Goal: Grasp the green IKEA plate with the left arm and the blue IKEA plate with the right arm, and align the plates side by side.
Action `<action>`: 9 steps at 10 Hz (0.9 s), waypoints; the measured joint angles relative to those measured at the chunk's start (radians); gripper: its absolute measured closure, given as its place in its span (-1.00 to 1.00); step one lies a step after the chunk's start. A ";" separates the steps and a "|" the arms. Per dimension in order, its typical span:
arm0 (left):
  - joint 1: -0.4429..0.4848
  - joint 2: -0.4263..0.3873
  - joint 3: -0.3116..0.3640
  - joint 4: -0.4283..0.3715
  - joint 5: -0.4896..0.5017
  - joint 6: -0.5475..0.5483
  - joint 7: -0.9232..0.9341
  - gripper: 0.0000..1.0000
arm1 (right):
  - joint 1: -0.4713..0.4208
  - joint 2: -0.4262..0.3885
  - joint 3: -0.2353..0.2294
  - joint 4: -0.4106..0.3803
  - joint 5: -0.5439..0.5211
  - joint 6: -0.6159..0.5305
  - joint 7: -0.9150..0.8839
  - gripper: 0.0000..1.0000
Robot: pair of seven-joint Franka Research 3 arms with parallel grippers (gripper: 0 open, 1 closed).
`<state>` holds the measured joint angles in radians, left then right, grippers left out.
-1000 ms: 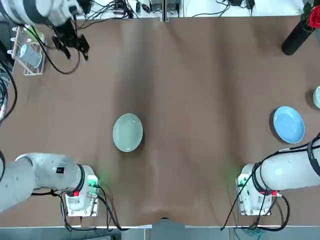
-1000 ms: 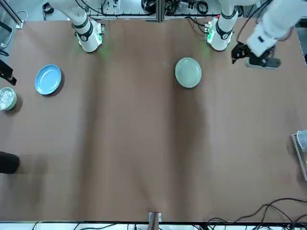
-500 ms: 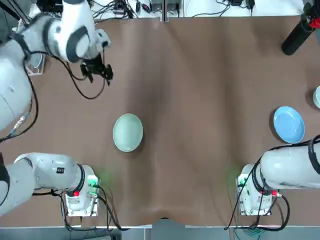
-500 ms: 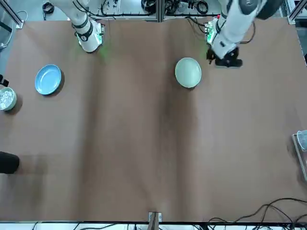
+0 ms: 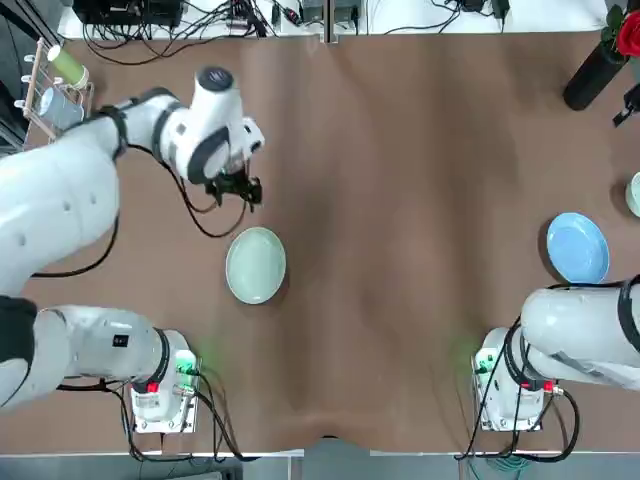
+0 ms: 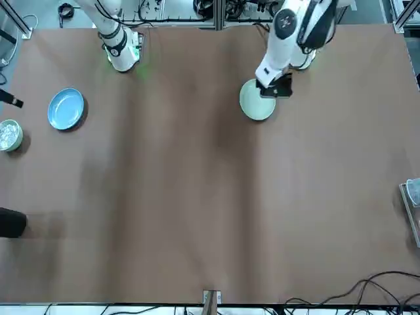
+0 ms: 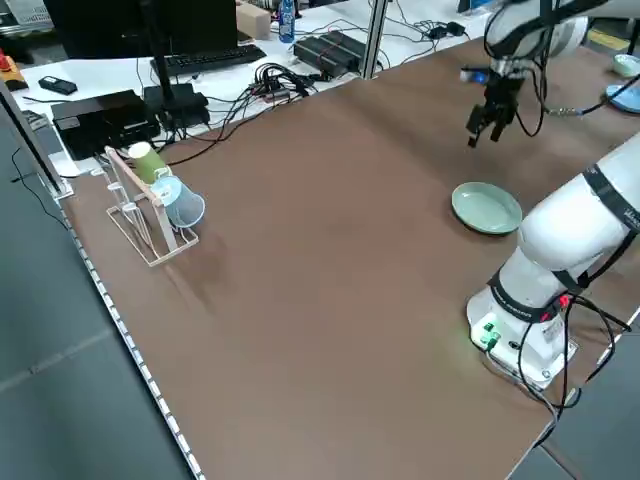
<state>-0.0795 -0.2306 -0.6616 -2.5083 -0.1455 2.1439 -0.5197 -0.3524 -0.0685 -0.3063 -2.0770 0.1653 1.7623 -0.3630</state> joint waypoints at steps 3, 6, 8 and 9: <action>0.000 0.121 -0.028 -0.007 0.000 0.072 -0.048 -1.00 | -0.053 -0.107 -0.002 -0.234 0.001 0.146 -0.022 -0.90; -0.003 0.225 -0.030 -0.008 0.017 0.113 -0.086 -1.00 | -0.083 -0.092 -0.002 -0.366 0.034 0.287 -0.081 -0.86; -0.010 0.297 -0.030 -0.008 0.074 0.155 -0.147 -1.00 | -0.083 -0.029 0.001 -0.421 0.085 0.390 -0.148 -0.81; -0.011 0.329 -0.030 -0.008 0.086 0.169 -0.157 -1.00 | -0.087 0.023 0.000 -0.431 0.146 0.419 -0.219 -0.81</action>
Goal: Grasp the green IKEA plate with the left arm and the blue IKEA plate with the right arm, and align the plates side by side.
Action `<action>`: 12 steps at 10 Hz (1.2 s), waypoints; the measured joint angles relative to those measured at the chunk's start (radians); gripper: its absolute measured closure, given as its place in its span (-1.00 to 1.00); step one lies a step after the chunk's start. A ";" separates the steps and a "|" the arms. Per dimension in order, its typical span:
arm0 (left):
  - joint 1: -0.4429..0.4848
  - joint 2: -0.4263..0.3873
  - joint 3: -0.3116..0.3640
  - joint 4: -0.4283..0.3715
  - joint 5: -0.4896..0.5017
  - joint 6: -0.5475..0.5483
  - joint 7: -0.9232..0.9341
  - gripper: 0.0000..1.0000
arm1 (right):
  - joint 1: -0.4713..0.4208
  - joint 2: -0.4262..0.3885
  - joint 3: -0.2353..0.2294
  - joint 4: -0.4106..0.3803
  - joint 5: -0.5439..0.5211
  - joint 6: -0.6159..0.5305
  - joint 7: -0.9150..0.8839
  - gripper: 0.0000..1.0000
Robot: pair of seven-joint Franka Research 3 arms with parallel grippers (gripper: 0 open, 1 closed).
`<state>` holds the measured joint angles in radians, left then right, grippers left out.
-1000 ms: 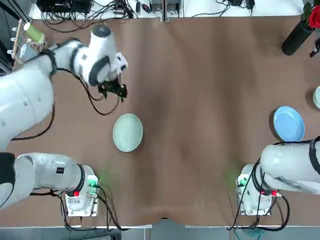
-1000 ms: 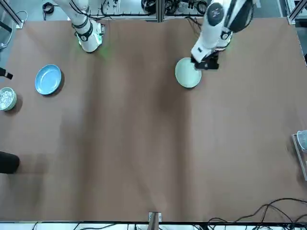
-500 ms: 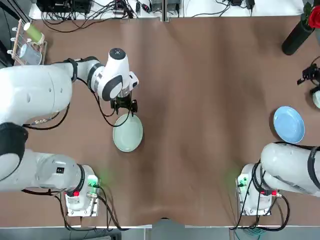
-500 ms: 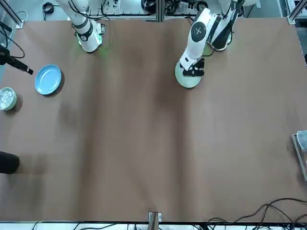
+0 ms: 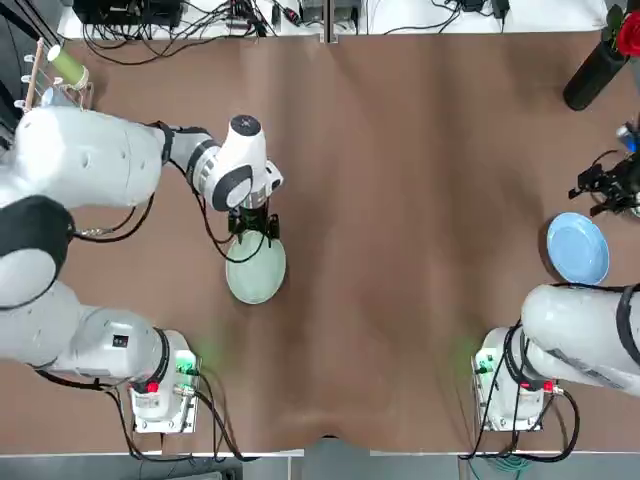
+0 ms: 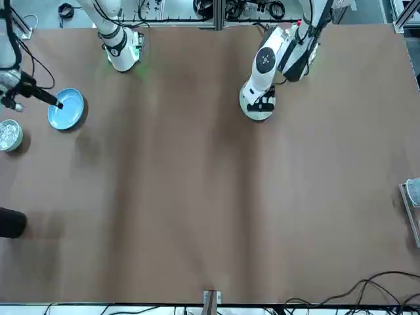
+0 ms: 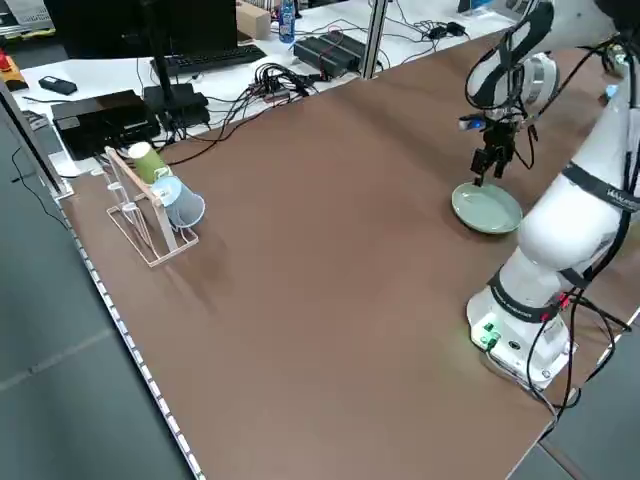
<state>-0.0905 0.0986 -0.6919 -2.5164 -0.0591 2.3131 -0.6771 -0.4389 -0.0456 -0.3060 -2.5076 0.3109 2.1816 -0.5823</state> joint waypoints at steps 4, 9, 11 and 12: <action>0.007 0.076 0.005 0.002 0.067 0.038 -0.016 -1.00 | -0.102 0.196 -0.003 -0.003 0.125 0.045 -0.245 -0.77; 0.035 0.158 0.012 0.040 0.120 0.059 -0.019 -1.00 | -0.114 0.270 0.011 -0.006 0.221 0.037 -0.315 -0.77; 0.034 0.193 0.013 0.044 0.126 0.095 -0.032 -1.00 | -0.101 0.281 0.022 -0.009 0.281 0.034 -0.342 -0.77; 0.034 0.205 0.016 0.050 0.140 0.101 -0.039 -1.00 | -0.093 0.295 0.023 -0.012 0.327 0.034 -0.377 -0.77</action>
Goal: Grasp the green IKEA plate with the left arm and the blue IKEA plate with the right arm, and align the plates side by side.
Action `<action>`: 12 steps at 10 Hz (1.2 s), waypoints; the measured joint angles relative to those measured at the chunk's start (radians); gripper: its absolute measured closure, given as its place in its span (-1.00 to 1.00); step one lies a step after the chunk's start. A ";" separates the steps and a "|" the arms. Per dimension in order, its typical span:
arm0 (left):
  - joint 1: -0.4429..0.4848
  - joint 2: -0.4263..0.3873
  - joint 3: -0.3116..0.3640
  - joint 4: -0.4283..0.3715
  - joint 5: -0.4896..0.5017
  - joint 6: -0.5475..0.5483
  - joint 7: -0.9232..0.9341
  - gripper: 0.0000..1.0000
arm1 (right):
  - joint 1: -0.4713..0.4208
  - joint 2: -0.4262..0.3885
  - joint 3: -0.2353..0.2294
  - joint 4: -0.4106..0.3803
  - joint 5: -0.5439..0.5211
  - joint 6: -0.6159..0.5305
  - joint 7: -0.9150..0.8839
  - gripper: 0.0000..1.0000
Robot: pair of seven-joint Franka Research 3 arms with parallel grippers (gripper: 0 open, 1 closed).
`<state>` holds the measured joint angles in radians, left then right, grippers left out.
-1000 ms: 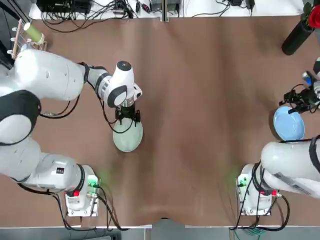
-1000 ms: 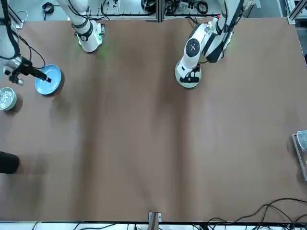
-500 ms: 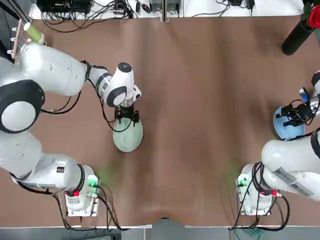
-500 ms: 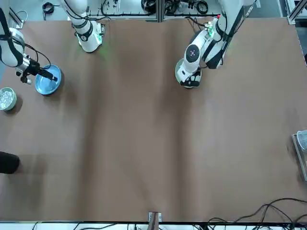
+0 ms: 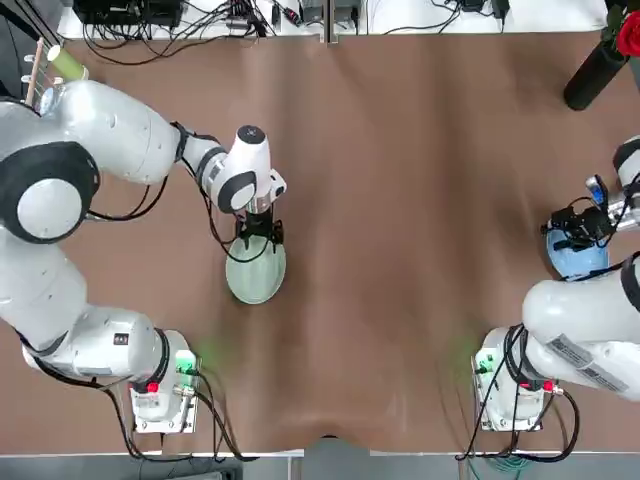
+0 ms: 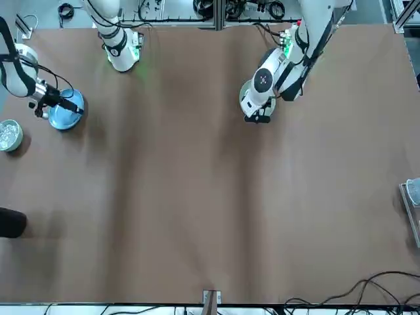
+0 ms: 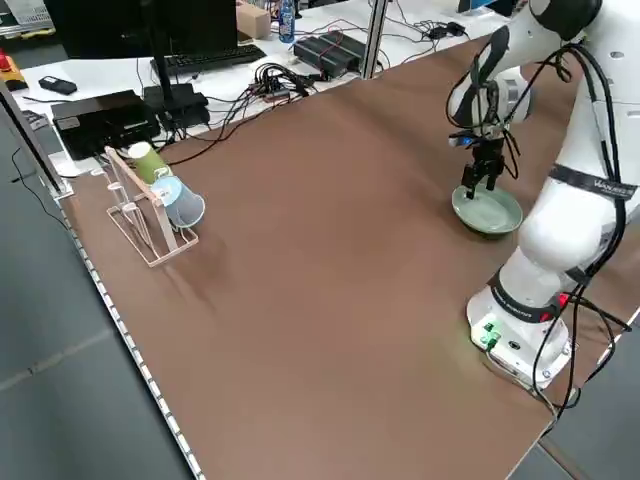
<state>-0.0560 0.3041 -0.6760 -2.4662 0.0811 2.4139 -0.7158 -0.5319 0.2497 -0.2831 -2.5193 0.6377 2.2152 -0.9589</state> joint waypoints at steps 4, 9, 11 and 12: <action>-0.001 0.074 0.039 0.098 0.061 0.002 -0.035 -1.00 | 0.035 0.044 0.000 0.001 0.107 -0.018 -0.070 -0.77; -0.003 0.171 0.052 0.212 0.096 0.002 -0.083 -1.00 | 0.091 0.044 0.001 0.001 0.185 -0.049 -0.076 -0.77; -0.004 0.197 0.052 0.255 0.096 0.002 -0.094 -1.00 | 0.142 0.045 0.002 0.003 0.239 -0.051 -0.077 -0.77; -0.006 0.214 0.052 0.276 0.096 0.003 -0.102 -1.00 | 0.167 0.045 0.002 0.003 0.267 -0.051 -0.077 -0.77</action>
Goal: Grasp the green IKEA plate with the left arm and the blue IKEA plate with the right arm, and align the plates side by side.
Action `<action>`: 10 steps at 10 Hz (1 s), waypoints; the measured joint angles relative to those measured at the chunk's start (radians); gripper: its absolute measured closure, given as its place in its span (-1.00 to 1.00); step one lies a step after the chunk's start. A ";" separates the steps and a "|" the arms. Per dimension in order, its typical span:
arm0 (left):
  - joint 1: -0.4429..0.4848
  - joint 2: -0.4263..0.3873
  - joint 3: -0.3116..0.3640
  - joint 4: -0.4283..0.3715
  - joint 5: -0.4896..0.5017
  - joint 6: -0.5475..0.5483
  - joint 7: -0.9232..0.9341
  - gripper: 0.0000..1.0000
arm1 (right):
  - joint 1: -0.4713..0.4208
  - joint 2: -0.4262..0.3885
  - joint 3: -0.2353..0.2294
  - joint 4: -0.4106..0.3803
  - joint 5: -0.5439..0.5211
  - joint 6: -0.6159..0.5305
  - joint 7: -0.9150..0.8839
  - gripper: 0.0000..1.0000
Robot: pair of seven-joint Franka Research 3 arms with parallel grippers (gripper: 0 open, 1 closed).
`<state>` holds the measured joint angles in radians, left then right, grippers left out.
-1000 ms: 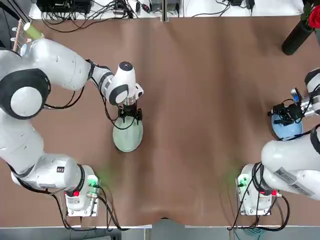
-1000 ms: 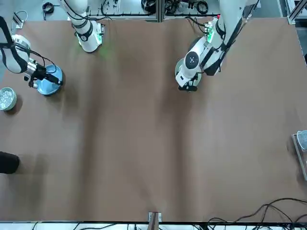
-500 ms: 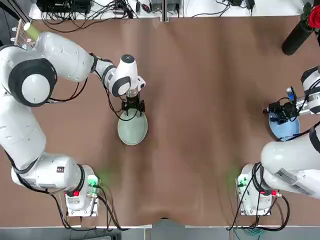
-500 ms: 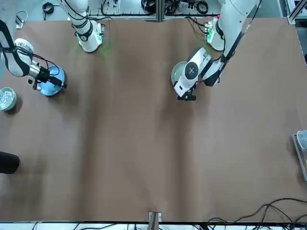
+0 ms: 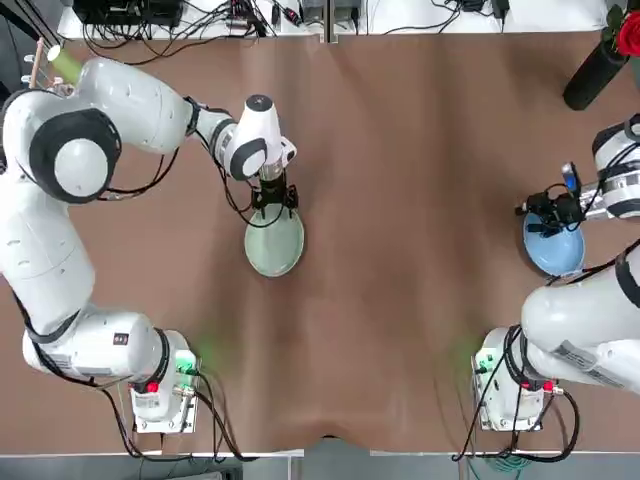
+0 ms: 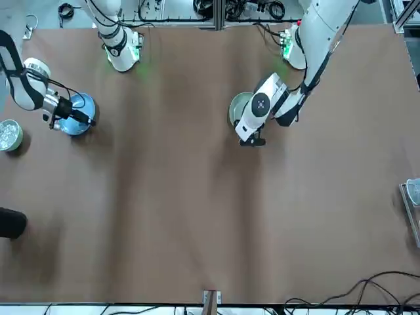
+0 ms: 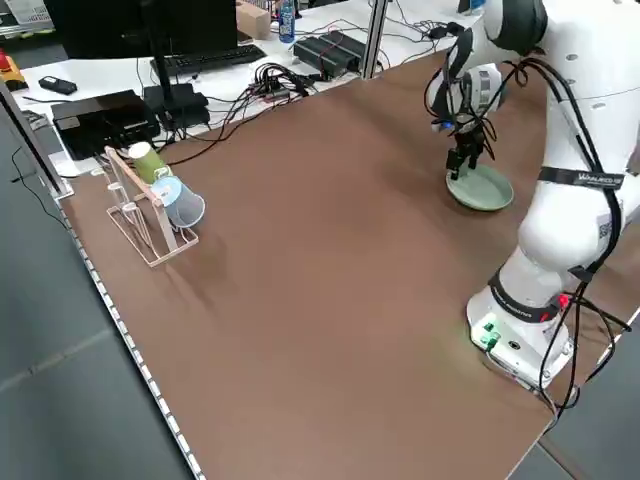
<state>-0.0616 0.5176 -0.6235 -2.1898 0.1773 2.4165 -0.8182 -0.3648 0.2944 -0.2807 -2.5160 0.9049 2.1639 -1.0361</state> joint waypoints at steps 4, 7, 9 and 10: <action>-0.006 0.064 0.000 0.086 0.000 0.000 -0.009 -1.00 | 0.056 0.001 0.001 0.001 0.067 -0.016 0.000 -0.77; -0.018 0.112 0.005 0.150 0.000 0.000 -0.010 -1.00 | 0.096 0.003 0.001 0.000 0.131 -0.024 0.000 -0.77; -0.068 0.134 0.048 0.194 0.000 0.000 -0.012 -1.00 | 0.140 0.004 0.002 0.000 0.158 -0.038 0.002 -0.77; -0.109 0.137 0.077 0.214 0.000 0.000 -0.025 -1.00 | 0.145 0.005 0.002 0.000 0.169 -0.050 0.002 -0.77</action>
<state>-0.1709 0.6544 -0.5468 -1.9759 0.1774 2.4165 -0.8436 -0.2195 0.2990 -0.2790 -2.5159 1.0743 2.1142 -1.0345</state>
